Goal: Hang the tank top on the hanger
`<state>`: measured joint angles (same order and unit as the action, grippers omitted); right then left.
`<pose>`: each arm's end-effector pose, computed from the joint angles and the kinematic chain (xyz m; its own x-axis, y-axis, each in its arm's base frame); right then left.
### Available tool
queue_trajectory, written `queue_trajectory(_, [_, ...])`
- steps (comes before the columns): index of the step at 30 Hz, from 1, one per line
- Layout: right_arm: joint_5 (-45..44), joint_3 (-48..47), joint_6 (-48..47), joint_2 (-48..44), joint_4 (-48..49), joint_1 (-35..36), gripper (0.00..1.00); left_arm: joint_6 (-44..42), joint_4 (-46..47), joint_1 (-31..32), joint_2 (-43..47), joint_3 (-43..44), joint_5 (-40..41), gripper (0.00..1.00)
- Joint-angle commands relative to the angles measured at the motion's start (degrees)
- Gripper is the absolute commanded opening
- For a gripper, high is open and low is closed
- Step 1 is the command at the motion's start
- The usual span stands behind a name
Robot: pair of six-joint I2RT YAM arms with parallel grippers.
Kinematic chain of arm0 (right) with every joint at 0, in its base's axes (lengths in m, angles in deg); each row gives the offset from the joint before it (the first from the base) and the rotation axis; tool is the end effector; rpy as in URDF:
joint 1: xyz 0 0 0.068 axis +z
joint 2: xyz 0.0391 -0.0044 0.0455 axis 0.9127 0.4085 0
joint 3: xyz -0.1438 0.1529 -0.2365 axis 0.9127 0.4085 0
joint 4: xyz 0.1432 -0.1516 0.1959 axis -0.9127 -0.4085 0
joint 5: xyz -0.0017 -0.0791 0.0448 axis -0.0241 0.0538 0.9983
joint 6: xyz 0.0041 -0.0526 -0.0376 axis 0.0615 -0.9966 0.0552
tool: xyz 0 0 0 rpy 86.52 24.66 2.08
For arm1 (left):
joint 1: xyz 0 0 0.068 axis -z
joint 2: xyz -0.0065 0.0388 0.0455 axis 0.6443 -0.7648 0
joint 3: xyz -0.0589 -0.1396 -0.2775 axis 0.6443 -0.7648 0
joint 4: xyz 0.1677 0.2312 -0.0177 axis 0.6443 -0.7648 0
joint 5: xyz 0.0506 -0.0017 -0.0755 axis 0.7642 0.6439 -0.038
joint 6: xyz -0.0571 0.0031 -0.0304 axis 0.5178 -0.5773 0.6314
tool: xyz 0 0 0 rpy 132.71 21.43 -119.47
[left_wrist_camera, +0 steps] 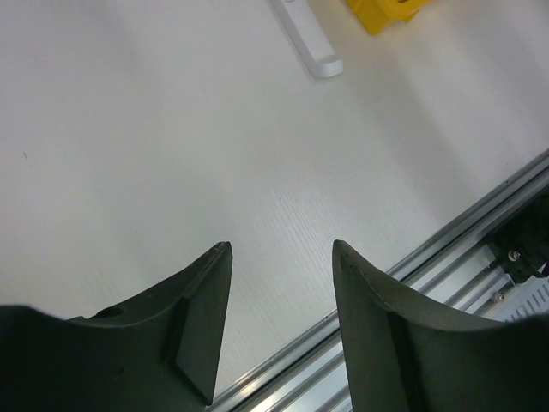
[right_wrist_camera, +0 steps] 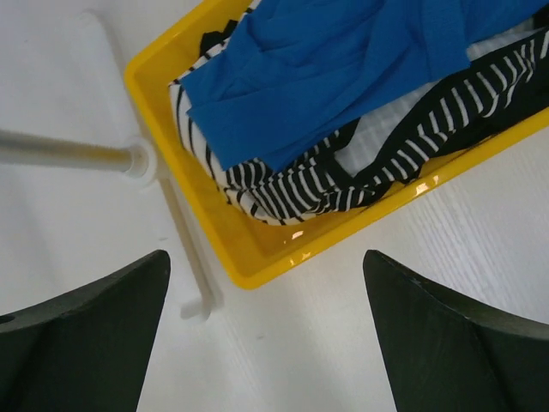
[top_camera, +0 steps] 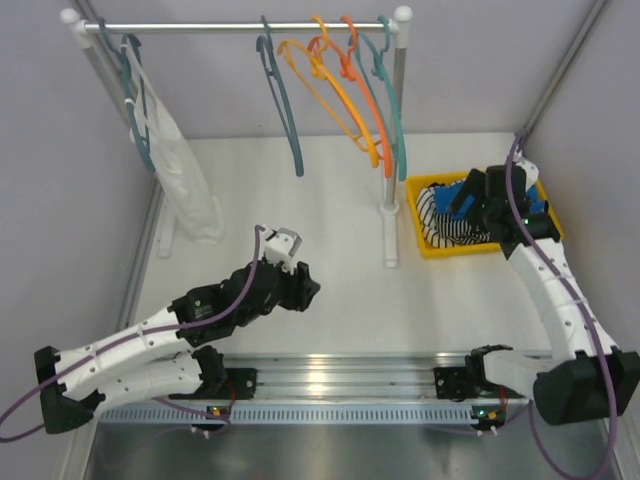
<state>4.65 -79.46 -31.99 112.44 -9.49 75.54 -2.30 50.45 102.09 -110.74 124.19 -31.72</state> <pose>0.2430 0.0273 0.3669 -0.5008 0.4336 -0.7491 0.3715 0.8894 0.2664 0.1034 -0.1594 0.3275 -0.5302 0.0326 -0.8473 0.5068 0.8133 -0.2858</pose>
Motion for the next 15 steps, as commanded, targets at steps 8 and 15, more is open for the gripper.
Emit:
queue_trajectory(8, [2.8, -14.9, -2.7, 17.8, 3.8, -18.8, 0.91, 0.8, 0.5, 0.3, -1.5, 2.2, -4.8, 0.56])
queue_trajectory(15, [1.7, -21.1, -4.3, 27.8, 2.2, -22.4, 0.89, 0.5, 0.2, 0.3, -0.9, 1.6, -5.7, 0.56])
